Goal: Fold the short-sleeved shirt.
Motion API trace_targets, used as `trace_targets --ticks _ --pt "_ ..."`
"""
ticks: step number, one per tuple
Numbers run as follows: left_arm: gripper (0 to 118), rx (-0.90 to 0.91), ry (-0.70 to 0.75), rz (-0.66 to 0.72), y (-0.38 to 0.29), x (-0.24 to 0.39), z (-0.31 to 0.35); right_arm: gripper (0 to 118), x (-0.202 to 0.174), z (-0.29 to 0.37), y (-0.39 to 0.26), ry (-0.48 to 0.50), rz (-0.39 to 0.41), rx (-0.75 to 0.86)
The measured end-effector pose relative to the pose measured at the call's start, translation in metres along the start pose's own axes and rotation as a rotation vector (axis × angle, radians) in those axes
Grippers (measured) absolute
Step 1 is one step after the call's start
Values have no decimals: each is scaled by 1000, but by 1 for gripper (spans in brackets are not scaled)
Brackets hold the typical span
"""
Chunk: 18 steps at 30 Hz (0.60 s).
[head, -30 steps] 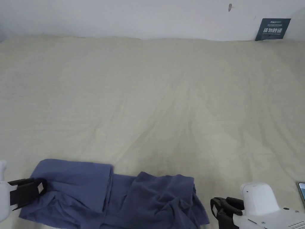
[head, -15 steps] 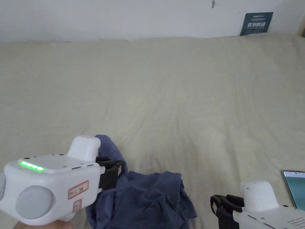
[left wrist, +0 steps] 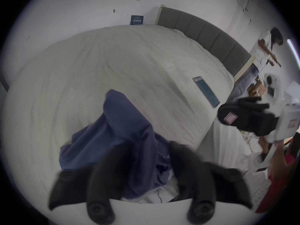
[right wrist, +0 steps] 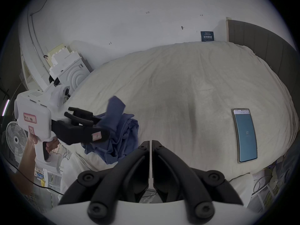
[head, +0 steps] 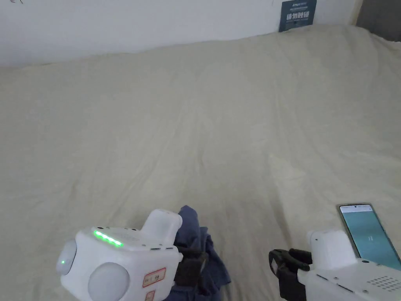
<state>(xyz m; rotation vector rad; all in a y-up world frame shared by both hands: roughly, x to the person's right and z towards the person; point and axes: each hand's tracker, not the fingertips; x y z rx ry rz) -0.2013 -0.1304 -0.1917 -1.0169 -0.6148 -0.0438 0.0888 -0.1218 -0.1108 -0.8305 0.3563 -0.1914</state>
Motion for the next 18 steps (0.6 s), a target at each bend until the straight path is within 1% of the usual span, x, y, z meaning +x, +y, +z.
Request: trace_targets --ticks 1,2,3,5,8,9,10,11,12,13,14,16,18 --pt "74 18 -32 22 0 -1 4 6 -1 -1 0 5 -2 -1" --pt "98 27 -46 19 0 -2 8 6 -2 -1 0 8 -3 -2" --pt "110 38 -40 20 0 -3 12 6 -2 -1 -1 9 -2 -3" --pt "109 109 -8 4 1 -3 32 6 -3 -2 -1 12 0 -5" --pt "109 161 59 56 0 -15 54 6 -3 -4 -3 19 -4 -9" --pt "106 178 71 93 -2 -21 59 6 -2 -5 -3 21 -4 -10" --pt "94 194 66 130 -6 -30 64 6 -2 -5 -4 22 -1 -11" --pt "76 218 64 176 -10 -39 68 6 -3 -5 -4 22 1 -11" --pt "48 244 72 221 -13 -45 70 6 -3 -5 -5 23 2 -12" --pt "14 259 82 257 -16 -52 69 6 -6 -5 -4 26 5 -14" --pt "5 252 99 279 -19 -55 67 6 -7 -5 -4 27 7 -15" --pt "2 243 98 241 -25 -59 58 6 -9 -5 -4 23 14 -18" --pt "0 215 87 247 -27 -57 47 6 -9 -5 -4 20 15 -18"
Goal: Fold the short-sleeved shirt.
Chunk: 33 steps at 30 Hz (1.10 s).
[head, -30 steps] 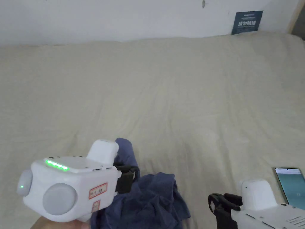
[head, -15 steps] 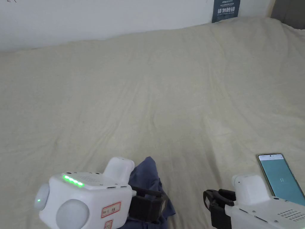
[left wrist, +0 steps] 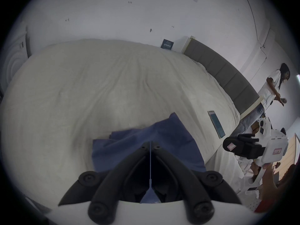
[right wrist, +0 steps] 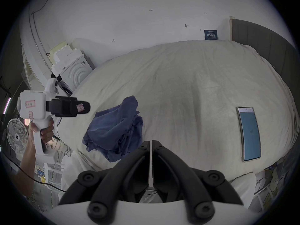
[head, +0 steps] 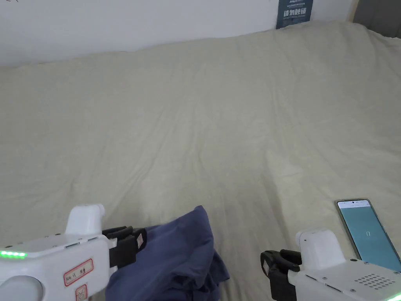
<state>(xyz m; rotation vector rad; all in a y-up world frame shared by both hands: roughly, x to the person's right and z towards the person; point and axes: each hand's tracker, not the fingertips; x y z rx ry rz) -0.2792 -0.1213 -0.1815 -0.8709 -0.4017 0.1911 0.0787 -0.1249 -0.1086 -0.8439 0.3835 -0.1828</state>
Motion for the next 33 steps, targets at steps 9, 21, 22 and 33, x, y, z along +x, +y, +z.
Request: trace_targets --ticks 9,21,22,33 --pt "0 -89 -148 8 -26 21 -58 6 -3 3 3 -34 17 -5" --pt "0 -132 -259 87 -64 52 -89 6 -9 5 7 -50 19 -23" --pt "0 -132 -252 85 -64 56 -88 6 -9 5 8 -50 20 -21" --pt "0 -93 -290 76 -71 70 -80 6 8 5 2 -58 33 -21"
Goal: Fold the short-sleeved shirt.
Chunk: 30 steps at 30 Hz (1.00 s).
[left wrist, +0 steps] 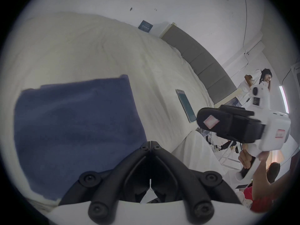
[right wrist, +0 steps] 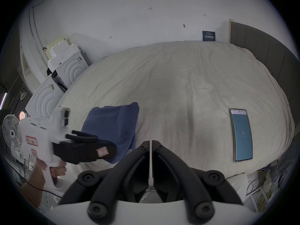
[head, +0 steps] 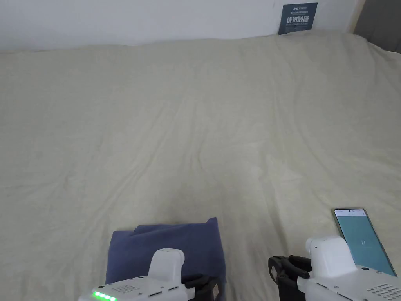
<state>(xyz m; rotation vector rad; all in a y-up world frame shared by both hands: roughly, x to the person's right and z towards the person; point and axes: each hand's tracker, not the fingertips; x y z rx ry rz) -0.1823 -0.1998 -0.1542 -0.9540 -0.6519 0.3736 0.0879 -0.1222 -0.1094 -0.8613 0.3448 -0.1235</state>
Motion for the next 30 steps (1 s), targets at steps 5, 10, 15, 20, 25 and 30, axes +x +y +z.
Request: trace_targets --ticks 5,10,15,20,25,30 --pt "0 116 52 41 -4 -13 74 6 -12 -6 2 61 39 19" --pt "0 161 176 121 -23 -52 145 6 -31 -34 11 115 108 41" --pt "0 239 215 195 -21 -108 178 6 -62 -72 23 209 145 -10" --pt "0 266 260 214 -30 -93 173 6 -100 -123 35 254 132 -108" --pt "32 249 252 257 -19 -101 160 6 -105 -158 18 190 151 -182" --pt "104 197 213 250 -10 -112 144 6 -72 -164 7 275 -43 -172"
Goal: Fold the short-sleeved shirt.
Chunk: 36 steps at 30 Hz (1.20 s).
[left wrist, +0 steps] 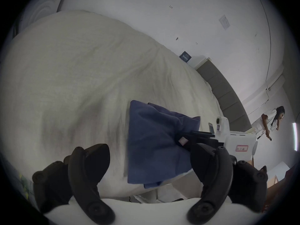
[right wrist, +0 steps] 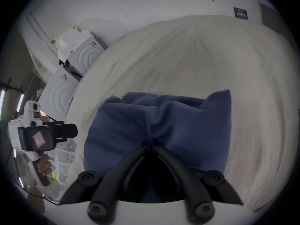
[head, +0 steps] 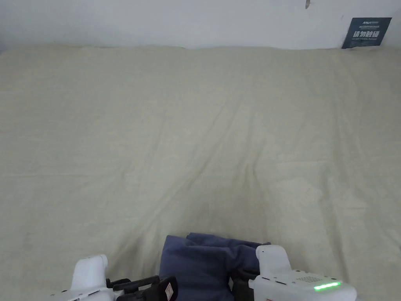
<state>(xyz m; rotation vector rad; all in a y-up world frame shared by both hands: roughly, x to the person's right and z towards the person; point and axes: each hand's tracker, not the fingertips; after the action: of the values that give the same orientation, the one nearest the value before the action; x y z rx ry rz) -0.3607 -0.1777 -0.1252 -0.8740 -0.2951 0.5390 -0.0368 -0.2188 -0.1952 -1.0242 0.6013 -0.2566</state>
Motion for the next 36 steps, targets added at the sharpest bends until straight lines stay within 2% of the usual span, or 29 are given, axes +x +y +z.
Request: trace_targets --ticks 2,3,8,9,11,13,17,18,19,20,21,25,27,33,34,36 --pt "104 6 7 -15 2 -3 -6 6 5 2 -3 33 -25 16" --pt "104 1 12 -18 6 -4 -10 6 4 1 -3 17 15 11" --pt "103 -85 -42 -25 10 -19 -43 6 -20 9 -3 4 58 22" --pt "103 -96 5 -20 10 -19 -47 6 -22 11 -4 5 64 24" --pt "103 -95 -6 -37 7 -16 -54 6 -24 12 -4 6 58 25" --pt "103 -106 -41 -53 3 -18 -64 6 -10 8 -3 16 43 25" --pt "102 -124 -24 -77 1 -7 -68 6 -7 11 -3 34 41 26" --pt "92 -128 -41 -72 2 -5 -68 6 -9 9 -3 32 44 26" --pt "63 -120 -65 -59 3 -4 -69 6 -9 10 -3 36 44 27" --pt "39 -109 -56 -44 3 -5 -72 6 -8 9 -3 26 58 26" --pt "34 -118 -63 -17 2 -8 -79 6 -9 9 -3 29 61 27" --pt "27 -125 -135 36 5 -14 -78 6 6 1 -6 0 71 61" --pt "25 -120 -150 4 6 -13 -76 6 7 2 -5 -1 82 90" --pt "24 -134 -132 -31 13 -10 -71 6 -15 19 5 -17 57 41" --pt "24 -114 -103 -50 15 -9 -66 6 -16 28 9 -2 34 60" --pt "24 -64 -127 -112 19 -11 -55 6 -18 41 18 87 1 128"
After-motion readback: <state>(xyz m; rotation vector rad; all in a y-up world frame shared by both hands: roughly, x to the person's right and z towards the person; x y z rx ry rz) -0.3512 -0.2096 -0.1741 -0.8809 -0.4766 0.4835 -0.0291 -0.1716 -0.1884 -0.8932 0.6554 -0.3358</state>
